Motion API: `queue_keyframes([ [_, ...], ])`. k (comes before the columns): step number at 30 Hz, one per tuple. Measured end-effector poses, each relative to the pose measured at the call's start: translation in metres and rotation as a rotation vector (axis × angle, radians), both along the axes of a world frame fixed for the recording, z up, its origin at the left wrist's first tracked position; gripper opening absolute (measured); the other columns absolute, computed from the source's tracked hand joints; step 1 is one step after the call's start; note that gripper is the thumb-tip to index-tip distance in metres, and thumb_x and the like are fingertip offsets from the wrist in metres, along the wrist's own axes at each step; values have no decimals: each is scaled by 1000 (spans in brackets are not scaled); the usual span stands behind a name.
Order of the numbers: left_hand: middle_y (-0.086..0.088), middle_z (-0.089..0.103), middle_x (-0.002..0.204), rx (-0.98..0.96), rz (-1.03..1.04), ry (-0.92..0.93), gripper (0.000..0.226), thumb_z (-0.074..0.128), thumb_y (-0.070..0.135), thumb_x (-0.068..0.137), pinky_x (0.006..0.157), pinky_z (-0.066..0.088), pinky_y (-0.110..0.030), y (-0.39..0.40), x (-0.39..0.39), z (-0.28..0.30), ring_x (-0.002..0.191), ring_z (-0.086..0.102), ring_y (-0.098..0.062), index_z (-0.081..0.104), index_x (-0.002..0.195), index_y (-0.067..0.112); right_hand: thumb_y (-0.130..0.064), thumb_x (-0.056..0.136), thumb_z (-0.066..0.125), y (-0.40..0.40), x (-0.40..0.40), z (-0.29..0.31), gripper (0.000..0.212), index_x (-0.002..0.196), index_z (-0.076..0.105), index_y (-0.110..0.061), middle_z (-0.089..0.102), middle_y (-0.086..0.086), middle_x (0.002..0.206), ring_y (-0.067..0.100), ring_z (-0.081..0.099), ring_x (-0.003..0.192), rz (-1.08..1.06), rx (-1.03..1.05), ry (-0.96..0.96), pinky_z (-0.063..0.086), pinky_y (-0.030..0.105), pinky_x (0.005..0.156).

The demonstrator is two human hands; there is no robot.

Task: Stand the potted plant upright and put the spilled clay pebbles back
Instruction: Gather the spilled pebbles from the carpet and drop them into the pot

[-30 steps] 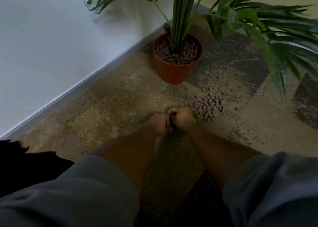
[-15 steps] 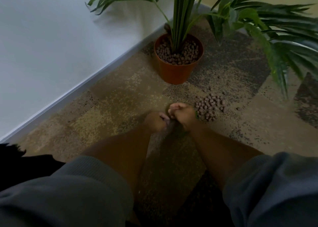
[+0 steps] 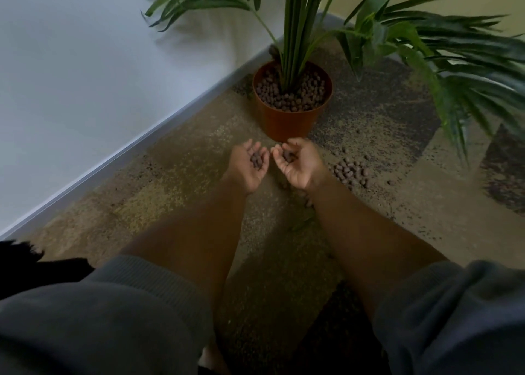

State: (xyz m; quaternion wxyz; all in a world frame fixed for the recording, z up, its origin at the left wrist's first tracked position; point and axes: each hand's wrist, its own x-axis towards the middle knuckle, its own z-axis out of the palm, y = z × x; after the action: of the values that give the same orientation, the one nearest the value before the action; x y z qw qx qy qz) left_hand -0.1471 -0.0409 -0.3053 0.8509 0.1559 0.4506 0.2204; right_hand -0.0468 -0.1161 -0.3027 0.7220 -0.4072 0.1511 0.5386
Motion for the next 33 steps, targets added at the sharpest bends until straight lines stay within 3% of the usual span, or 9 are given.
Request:
queue_keyframes([
  [4,-7,61,90,3,107,-77,31,37,25,104,78,52,-20,21,20,40,80,61,-13,60,115,7,-16,99,45,22,14,41,22,101,55,4,57,21,104,31,63,98,13,52,-24,62,37,71],
  [7,-13,62,121,24,146,-149,41,33,24,105,95,52,-26,32,35,66,110,61,-15,52,132,0,-16,101,39,38,26,72,25,107,52,4,53,22,112,30,57,102,-80,107,-100,55,42,92],
  [13,-15,43,87,39,161,-316,28,29,12,105,113,35,-47,46,63,95,82,45,-25,51,95,-3,-11,101,28,49,43,107,39,134,46,1,50,18,128,26,51,100,-127,36,-242,42,39,101],
  [16,-20,50,121,46,70,-372,37,28,11,104,116,25,-52,46,67,101,111,50,-30,43,128,-14,-16,103,24,38,43,113,44,137,44,4,48,22,138,33,50,118,-69,170,-189,38,44,101],
  [20,-21,18,159,26,62,-403,53,27,10,104,118,19,-49,44,66,102,146,19,-37,10,152,-4,-10,101,21,26,44,110,46,140,36,9,39,28,146,38,38,137,-72,195,-152,33,47,111],
  [23,-21,29,155,37,108,-346,48,28,11,105,115,31,-41,37,62,95,142,32,-34,22,150,-6,-5,99,25,22,46,105,43,136,42,8,47,25,139,34,47,129,-16,139,-220,39,39,105],
  [26,-20,56,133,56,191,-269,39,33,10,104,99,51,-33,32,54,82,120,59,-29,43,137,-7,-4,95,31,22,47,97,25,106,52,5,53,19,110,29,54,103,18,78,-291,41,30,96],
  [29,-10,67,117,85,212,-126,34,39,14,101,75,59,-22,26,44,67,95,69,-17,57,127,3,-1,95,35,20,52,88,32,124,46,7,50,25,121,34,53,118,13,22,-335,47,36,103],
  [33,-2,64,126,131,137,103,35,37,17,101,68,53,-17,16,36,34,89,63,-9,60,126,12,-1,95,41,10,46,73,34,128,46,5,62,24,109,33,68,94,186,-132,-447,60,27,63],
])
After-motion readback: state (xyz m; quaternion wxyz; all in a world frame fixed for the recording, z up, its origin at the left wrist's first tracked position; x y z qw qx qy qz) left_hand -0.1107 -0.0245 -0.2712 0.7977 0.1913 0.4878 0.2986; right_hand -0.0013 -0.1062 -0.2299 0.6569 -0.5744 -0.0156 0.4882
